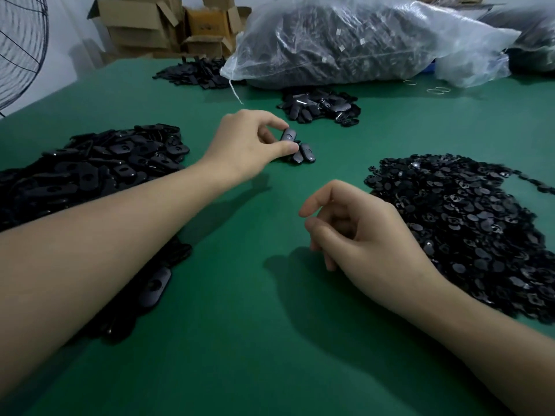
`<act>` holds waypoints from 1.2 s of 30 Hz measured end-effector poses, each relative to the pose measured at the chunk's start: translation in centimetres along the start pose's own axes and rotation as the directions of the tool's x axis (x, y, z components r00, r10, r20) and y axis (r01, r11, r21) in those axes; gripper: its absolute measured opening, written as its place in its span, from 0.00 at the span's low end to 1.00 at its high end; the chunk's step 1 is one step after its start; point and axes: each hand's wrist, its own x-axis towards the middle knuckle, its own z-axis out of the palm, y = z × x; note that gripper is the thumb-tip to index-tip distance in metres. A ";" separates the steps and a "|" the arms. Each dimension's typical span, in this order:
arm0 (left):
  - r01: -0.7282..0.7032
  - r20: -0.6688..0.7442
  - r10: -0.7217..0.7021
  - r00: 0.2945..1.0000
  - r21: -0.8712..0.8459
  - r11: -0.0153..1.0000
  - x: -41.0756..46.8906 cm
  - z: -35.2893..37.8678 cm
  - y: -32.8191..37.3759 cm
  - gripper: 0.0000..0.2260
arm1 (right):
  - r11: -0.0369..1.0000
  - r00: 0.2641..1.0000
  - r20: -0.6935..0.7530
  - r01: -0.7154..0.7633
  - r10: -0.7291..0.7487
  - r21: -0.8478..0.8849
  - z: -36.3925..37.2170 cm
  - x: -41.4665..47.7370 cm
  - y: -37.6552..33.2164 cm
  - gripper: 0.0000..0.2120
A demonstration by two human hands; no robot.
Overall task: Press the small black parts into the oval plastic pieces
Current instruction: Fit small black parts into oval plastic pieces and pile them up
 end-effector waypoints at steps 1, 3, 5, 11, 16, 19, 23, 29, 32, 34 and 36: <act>0.012 -0.009 -0.012 1.000 0.021 1.000 0.9 0.7 -0.5 0.19 | 1.000 1.000 0.000 -0.003 0.003 0.003 -0.1 0.1 0.0 0.08; 0.038 -0.012 -0.038 0.999 0.066 0.997 2.3 2.0 -1.4 0.19 | 1.000 1.000 0.003 -0.005 0.005 0.011 -0.3 0.2 0.0 0.08; 0.068 -0.019 -0.066 0.998 0.103 0.992 3.1 2.9 -2.1 0.19 | 1.000 1.000 0.013 0.006 -0.006 0.007 -0.3 0.1 -0.1 0.08; 0.100 0.006 -0.101 0.995 0.092 0.991 3.4 3.7 -2.8 0.22 | 1.000 1.000 0.021 0.022 -0.022 -0.003 -0.2 0.0 -0.2 0.08; 0.144 -0.022 -0.146 0.989 0.383 0.913 3.4 -0.2 -3.8 0.18 | 0.999 0.999 0.003 0.032 -0.032 -0.023 -0.2 0.0 -0.2 0.09; 0.159 -0.027 -0.211 0.977 0.751 0.641 3.0 -3.4 -5.0 0.18 | 0.997 0.999 -0.017 0.041 -0.042 -0.058 -0.1 0.0 -0.1 0.09; 0.180 -0.046 -0.317 0.947 0.895 0.407 2.0 -5.4 -6.1 0.15 | 0.993 0.998 -0.010 0.061 -0.062 -0.099 0.0 -0.1 -0.2 0.10; 0.190 -0.059 -0.284 0.957 0.868 0.459 1.5 -6.1 -7.1 0.03 | 0.994 0.998 -0.017 0.054 -0.056 -0.100 -0.1 -0.1 -0.3 0.09; 0.199 -0.069 -0.262 0.963 0.834 0.514 1.3 -6.4 -7.5 0.05 | 0.994 0.998 -0.019 0.050 -0.052 -0.098 -0.1 -0.1 -0.3 0.09; 0.193 -0.070 -0.231 0.970 0.802 0.566 1.2 -6.8 -7.4 0.04 | 0.994 0.999 -0.016 0.049 -0.050 -0.095 -0.1 -0.2 -0.3 0.09; 0.178 -0.061 -0.210 0.976 0.774 0.607 1.1 -7.2 -7.3 0.04 | 0.994 0.999 -0.015 0.051 -0.053 -0.097 -0.1 -0.1 -0.2 0.09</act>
